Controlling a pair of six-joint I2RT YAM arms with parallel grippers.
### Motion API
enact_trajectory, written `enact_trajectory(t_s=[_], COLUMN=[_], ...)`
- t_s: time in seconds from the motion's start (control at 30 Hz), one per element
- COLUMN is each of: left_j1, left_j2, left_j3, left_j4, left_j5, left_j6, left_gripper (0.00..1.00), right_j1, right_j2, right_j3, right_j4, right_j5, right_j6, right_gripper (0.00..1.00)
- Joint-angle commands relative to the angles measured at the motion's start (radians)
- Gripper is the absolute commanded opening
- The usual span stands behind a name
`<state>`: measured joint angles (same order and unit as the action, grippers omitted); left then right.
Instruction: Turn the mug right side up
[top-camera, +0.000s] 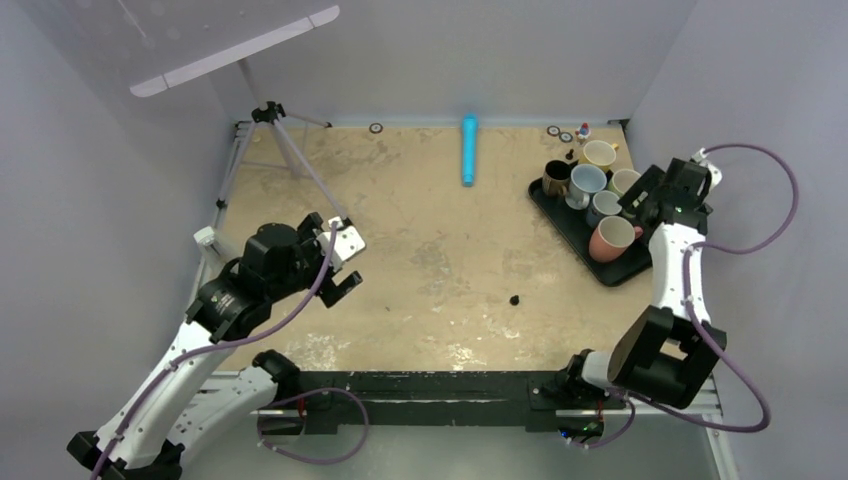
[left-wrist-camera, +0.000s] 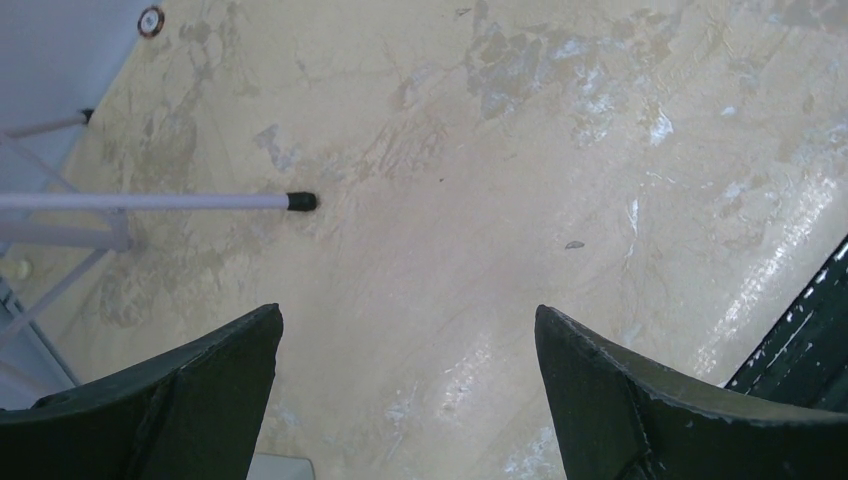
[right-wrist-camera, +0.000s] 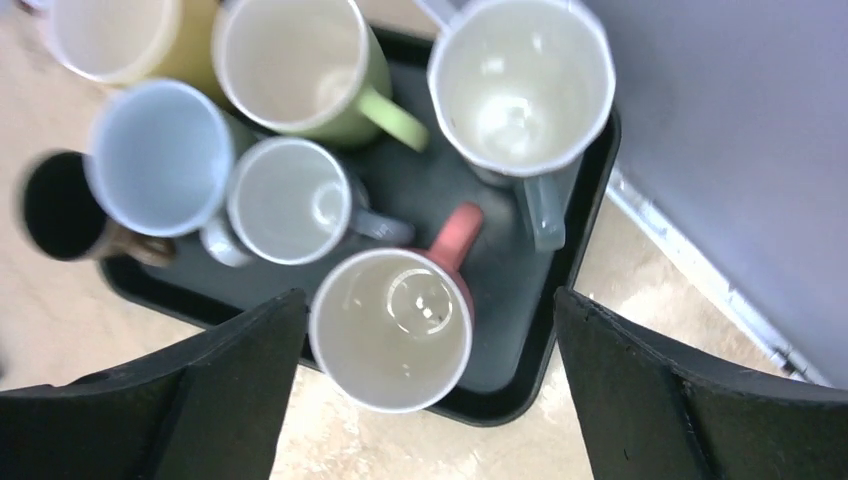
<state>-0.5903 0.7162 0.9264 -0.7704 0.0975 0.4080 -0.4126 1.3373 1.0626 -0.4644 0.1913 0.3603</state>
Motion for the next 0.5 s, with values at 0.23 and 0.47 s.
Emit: enact_trajectory(t_s=[0.23,0.47], left_j1=[0.212,0.345], left_j2=[-0.037,-0.076], left_j3=[-0.241,-0.426], left_j4=[0.298,0.465], left_j5=[-0.094,-0.254], left_j6=[-0.471,-0.68], left_gripper=[1.0,1.0], right_j1=[0.365,0.401], right_j2=[-0.301,-0.525], right_j3=[-0.027,-0.528], right_j4=[0.309,0.816], right_j5=[-0.296,-0.504], right_j6=[-0.31,-0.24], right_gripper=[0.99,0.99])
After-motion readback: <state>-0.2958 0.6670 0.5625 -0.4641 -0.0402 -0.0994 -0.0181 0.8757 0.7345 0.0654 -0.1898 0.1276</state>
